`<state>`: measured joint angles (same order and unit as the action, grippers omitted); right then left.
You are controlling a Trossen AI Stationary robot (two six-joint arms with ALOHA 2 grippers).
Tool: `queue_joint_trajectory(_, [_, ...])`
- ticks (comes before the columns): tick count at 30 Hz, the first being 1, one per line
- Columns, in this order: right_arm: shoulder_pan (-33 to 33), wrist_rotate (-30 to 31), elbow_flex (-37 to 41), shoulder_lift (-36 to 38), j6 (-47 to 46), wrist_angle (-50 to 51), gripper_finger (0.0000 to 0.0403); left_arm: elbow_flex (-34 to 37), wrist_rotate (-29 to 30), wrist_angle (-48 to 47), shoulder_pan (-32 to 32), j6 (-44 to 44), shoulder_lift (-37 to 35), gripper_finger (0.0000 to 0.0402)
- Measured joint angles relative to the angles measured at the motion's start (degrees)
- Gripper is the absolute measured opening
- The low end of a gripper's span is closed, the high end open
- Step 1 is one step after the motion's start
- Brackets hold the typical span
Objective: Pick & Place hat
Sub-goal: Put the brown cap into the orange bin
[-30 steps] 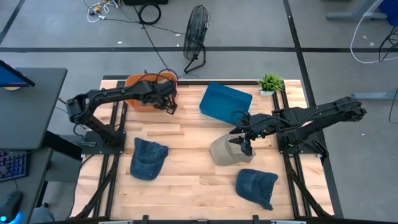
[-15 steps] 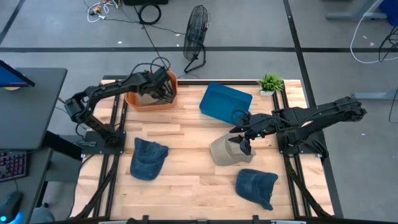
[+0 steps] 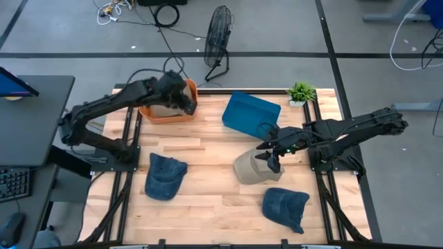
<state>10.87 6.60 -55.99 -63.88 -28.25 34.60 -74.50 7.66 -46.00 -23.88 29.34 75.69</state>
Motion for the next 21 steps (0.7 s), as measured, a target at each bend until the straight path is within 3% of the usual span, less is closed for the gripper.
queue_joint_trajectory(9, [0.63,0.02,-0.02,-9.06,-10.64,10.27,0.019,-0.02,1.68,3.52,14.77,-0.29,-1.85,0.0065])
queue_joint_trajectory(16, [0.36,2.0,-0.02,-19.03,-19.5,14.69,0.019,0.0,5.76,5.27,21.66,3.7,-0.31,0.0145])
queue_joint_trajectory(21, [0.37,1.2,-0.02,-25.22,-19.41,13.67,0.019,0.0,5.92,7.61,25.28,6.31,-0.17,0.018])
